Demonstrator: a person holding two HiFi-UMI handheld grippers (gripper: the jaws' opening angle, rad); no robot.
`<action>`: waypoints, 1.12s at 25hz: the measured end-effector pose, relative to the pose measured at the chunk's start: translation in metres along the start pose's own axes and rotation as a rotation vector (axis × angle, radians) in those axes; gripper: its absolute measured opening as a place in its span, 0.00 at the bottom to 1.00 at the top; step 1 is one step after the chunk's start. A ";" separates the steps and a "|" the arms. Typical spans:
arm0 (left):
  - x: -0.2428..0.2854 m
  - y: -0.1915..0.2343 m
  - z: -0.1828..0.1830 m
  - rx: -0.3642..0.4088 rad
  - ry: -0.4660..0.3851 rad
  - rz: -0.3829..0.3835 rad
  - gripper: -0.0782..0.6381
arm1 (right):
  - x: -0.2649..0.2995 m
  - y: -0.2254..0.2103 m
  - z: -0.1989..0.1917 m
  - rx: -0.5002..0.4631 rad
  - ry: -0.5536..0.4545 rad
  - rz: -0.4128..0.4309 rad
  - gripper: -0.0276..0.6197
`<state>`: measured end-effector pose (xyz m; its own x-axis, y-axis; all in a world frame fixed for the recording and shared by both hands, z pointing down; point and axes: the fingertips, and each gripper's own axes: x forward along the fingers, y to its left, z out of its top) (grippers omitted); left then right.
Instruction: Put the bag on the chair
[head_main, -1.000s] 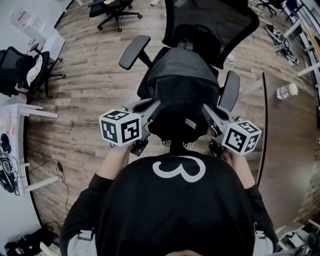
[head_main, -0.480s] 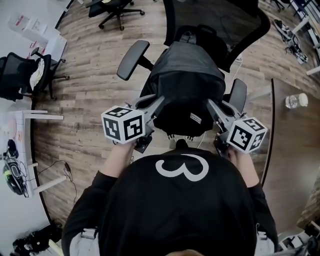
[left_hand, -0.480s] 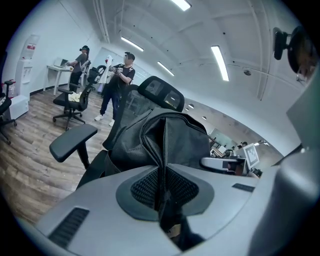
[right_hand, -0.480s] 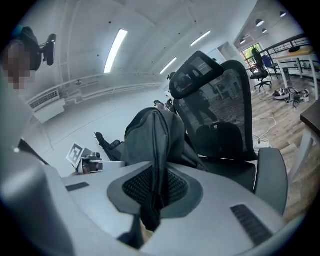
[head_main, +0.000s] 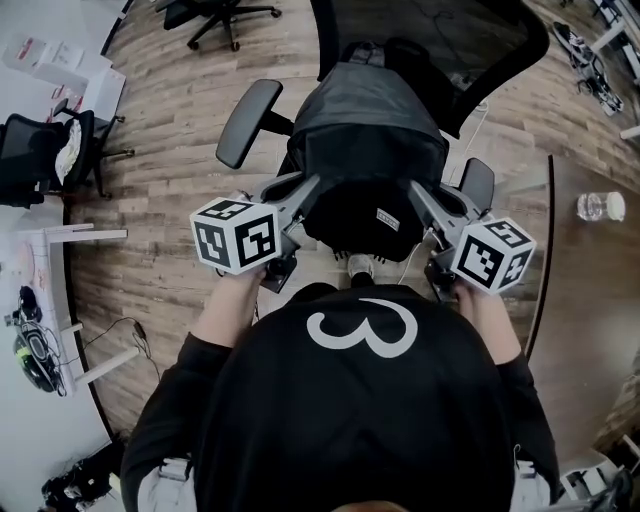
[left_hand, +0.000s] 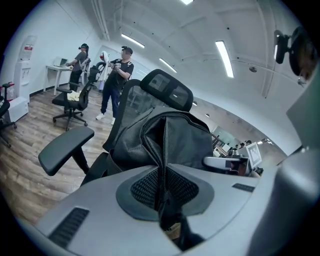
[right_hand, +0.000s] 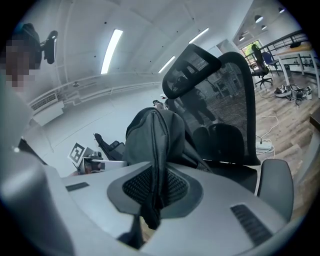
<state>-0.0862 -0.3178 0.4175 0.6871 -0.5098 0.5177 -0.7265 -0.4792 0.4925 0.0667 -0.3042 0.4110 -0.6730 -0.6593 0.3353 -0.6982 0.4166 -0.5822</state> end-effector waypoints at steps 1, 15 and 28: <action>0.004 0.002 0.002 0.001 0.001 0.000 0.19 | 0.002 -0.003 0.002 -0.001 0.000 0.000 0.12; 0.049 0.027 0.023 0.038 0.053 -0.058 0.19 | 0.028 -0.040 0.013 0.046 -0.024 -0.083 0.12; 0.104 0.060 0.025 0.078 0.160 -0.120 0.19 | 0.057 -0.087 0.004 0.128 -0.042 -0.190 0.12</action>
<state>-0.0585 -0.4177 0.4838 0.7559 -0.3283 0.5664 -0.6331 -0.5868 0.5048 0.0898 -0.3803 0.4780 -0.5195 -0.7449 0.4186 -0.7730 0.2010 -0.6017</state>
